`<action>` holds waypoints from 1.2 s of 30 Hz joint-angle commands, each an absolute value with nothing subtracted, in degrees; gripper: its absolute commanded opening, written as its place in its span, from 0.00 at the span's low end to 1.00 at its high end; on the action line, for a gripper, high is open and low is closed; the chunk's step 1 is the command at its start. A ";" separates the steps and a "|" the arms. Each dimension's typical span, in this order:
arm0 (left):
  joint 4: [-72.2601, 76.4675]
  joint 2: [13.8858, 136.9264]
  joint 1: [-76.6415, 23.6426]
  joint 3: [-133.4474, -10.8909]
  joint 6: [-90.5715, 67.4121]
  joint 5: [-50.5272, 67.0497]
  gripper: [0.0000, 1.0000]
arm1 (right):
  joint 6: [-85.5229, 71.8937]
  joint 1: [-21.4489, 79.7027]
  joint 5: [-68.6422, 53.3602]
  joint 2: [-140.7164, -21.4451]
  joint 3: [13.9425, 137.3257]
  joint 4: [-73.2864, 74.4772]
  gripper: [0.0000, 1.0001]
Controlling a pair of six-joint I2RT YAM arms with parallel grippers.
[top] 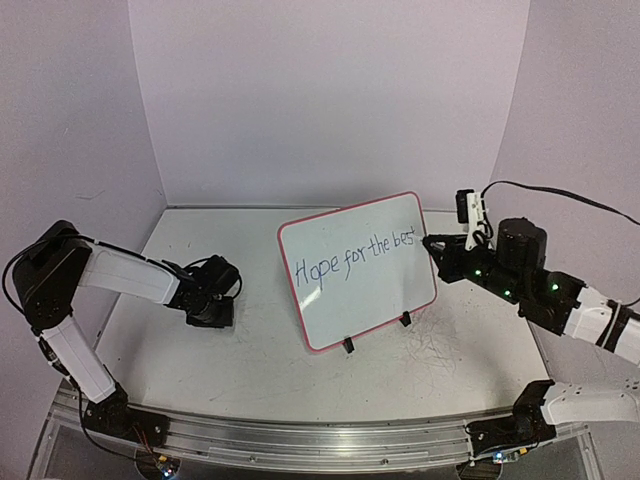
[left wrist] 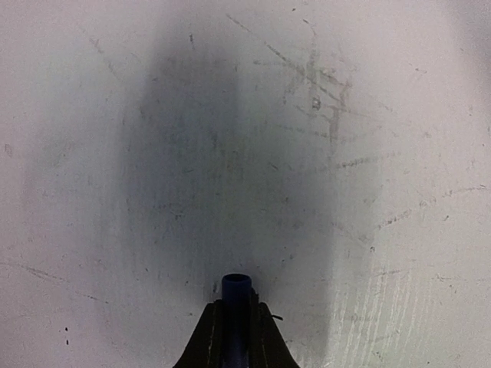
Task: Write a sentence on the whiteboard
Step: Pick up the pen cap from the center of the board, then insert the whiteboard marker without the cap into the pen cap.
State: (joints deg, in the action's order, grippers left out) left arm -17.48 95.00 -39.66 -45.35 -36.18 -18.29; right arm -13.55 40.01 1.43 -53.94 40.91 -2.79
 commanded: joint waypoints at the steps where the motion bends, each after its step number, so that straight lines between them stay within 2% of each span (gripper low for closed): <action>1: -19.44 92.69 -39.64 -44.46 -35.60 -20.91 0.01 | -12.68 40.19 8.56 -49.44 43.20 -4.19 0.00; 9: -19.86 74.69 -39.57 -48.58 -29.80 -20.89 0.00 | -10.47 40.20 5.92 -49.67 47.09 -0.58 0.00; 15: -19.99 61.45 -40.72 -55.13 -14.48 -9.95 0.00 | -4.41 40.24 -3.93 -54.32 53.25 6.65 0.00; 17: -19.98 58.60 -44.01 -57.12 -7.40 -7.75 0.00 | -3.49 40.25 -7.66 -56.20 54.90 8.29 0.00; 24: -20.39 63.83 -59.19 -63.48 10.82 -7.89 0.00 | -2.99 42.30 -26.44 -63.48 61.74 10.28 0.00; 27: -20.23 68.01 -63.85 -63.31 16.09 -9.05 0.00 | -2.88 44.13 -28.75 -66.76 63.96 12.45 0.00; 36: -16.47 68.50 -65.36 -57.09 19.89 -2.82 0.00 | -1.74 48.24 -35.71 -74.03 66.42 14.47 0.00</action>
State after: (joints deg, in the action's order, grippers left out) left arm -19.47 70.81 -65.24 -58.51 16.52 -6.33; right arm -3.45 47.02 -29.66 -71.74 63.38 13.79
